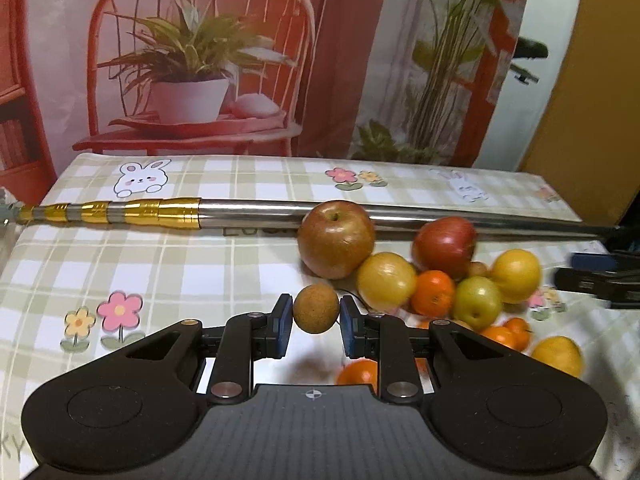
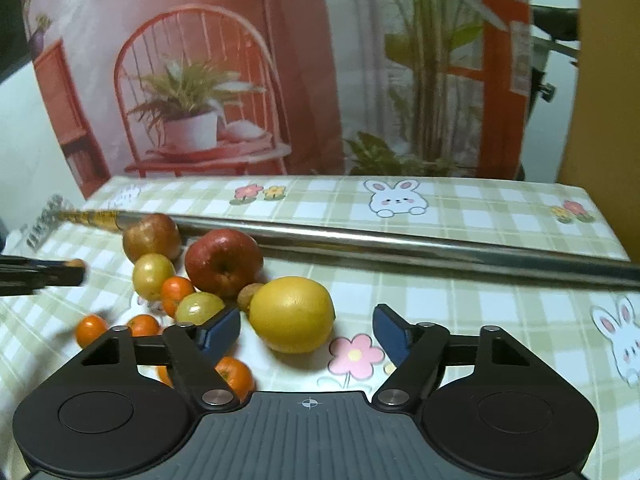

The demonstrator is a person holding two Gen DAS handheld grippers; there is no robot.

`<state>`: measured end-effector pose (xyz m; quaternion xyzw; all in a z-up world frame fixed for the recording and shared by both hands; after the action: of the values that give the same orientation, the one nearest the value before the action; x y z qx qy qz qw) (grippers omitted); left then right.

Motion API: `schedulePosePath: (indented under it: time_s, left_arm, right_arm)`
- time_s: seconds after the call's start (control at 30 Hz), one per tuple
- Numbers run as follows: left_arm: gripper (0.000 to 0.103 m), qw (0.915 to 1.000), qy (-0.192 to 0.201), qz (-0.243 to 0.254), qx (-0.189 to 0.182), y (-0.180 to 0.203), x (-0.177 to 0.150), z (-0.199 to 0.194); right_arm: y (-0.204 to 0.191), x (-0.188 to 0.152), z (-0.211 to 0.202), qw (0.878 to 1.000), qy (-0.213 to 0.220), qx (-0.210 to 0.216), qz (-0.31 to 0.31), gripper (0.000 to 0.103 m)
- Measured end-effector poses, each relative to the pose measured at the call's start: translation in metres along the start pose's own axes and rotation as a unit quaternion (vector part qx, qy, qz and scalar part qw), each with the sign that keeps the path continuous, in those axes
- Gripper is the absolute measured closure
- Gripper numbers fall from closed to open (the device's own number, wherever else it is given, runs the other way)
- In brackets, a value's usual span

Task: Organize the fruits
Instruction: 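Grasp the large yellow grapefruit with the right gripper while the left gripper holds the brown fruit, then carry both fruits onto the white plate and open both grippers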

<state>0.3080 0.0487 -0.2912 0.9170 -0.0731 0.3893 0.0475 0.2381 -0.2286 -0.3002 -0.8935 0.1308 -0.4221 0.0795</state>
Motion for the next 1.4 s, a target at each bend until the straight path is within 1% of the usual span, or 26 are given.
schedulePosePath:
  time_s: [0.1,0.2,0.37,0.57,0.6,0.7,0.93,1.23,1.4]
  left_arm:
    - [0.076,0.9999,0.007,-0.007,-0.006,0.001,-0.006,-0.016]
    - [0.076,0.9997,0.016,-0.016,-0.01,0.003,-0.01,-0.03]
    - [0.076,0.9993,0.023,-0.026,-0.017,0.008,-0.018,-0.043]
    - [0.076,0.999,0.025,-0.029,-0.025,0.014,-0.024,-0.05]
    - [0.076,0.9989,0.025,-0.031,-0.026,0.014,-0.025,-0.051]
    - [0.076,0.9985,0.024,-0.038,-0.03,0.015,-0.029,-0.052]
    - [0.076,0.9989,0.021,-0.029,-0.03,0.021,-0.039,-0.059]
    - [0.076,0.9993,0.014,-0.016,-0.031,0.031,-0.053,-0.063]
    - [0.076,0.9991,0.001,-0.018,-0.039,0.036,-0.063,-0.066]
  right_arm:
    - [-0.001,0.004,0.018,0.999,-0.014,0.001,-0.032,0.034]
    - [-0.001,0.008,0.034,0.999,-0.024,0.001,-0.041,0.034]
    - [-0.001,0.009,0.051,0.999,-0.037,0.019,-0.027,0.034]
    - [0.001,-0.001,0.06,0.998,-0.045,0.032,0.002,0.042]
    - [0.001,-0.003,0.059,0.998,-0.042,0.038,0.006,0.045]
    - [0.002,-0.009,0.053,0.999,-0.03,0.041,0.016,0.045]
    - [0.004,-0.025,0.026,0.999,-0.021,0.021,0.015,0.046]
    - [0.013,-0.041,-0.014,0.999,0.011,0.004,0.042,0.046]
    - [0.007,-0.044,-0.038,0.998,0.035,0.009,0.058,0.046]
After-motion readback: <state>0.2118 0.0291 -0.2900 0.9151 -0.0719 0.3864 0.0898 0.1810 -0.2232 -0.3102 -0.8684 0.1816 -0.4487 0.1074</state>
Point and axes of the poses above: each gripper's, at about its wrist camera, not at the fingertips, and z roughly the way its jaws point, y to its right, x to its top, the point moved 6 cm from there along z, roughly the way its jaws point, and after that the axes turned 8 degrees about x, right-handed, at the moved point
